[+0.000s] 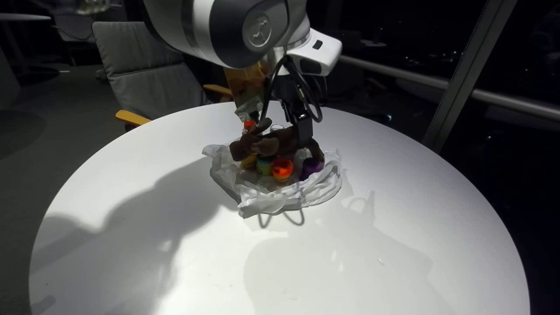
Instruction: Put the contents on the table into the plastic bag.
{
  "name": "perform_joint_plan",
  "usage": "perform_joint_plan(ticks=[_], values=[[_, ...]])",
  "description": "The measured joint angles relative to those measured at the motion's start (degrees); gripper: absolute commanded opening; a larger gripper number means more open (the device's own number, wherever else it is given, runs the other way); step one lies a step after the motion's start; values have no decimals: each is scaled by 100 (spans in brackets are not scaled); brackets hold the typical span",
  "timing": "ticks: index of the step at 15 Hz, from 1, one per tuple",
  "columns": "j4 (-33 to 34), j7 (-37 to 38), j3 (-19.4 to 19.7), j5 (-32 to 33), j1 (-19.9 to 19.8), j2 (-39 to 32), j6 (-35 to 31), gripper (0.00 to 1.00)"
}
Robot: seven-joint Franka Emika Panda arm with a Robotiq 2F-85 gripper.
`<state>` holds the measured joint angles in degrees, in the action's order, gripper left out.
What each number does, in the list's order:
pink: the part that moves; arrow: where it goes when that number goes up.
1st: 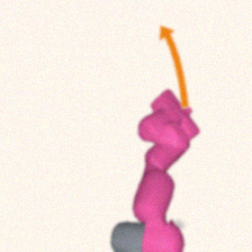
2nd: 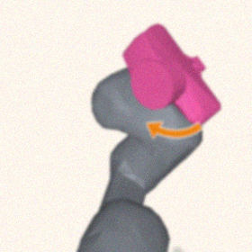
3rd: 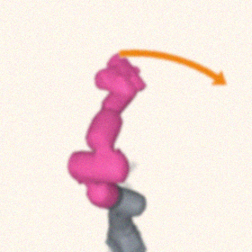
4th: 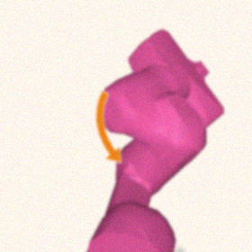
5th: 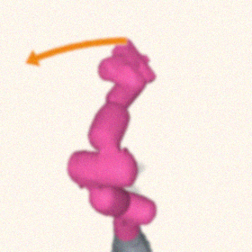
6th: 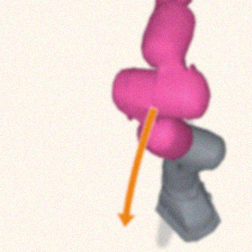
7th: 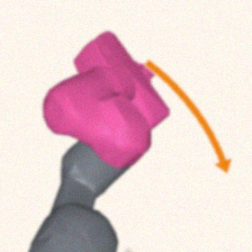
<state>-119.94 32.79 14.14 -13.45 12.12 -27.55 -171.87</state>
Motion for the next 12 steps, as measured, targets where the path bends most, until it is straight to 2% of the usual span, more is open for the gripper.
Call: perform_joint_plan(ticks=[3,7,9,12], values=[[-343,17,424,498,438,485,727,100],[-442,519,547,1988,560,1200,2730,100],[-438,582,354,2498,473,1541,3730,100],[-379,448,-200,2958,268,2074,5171,100]])
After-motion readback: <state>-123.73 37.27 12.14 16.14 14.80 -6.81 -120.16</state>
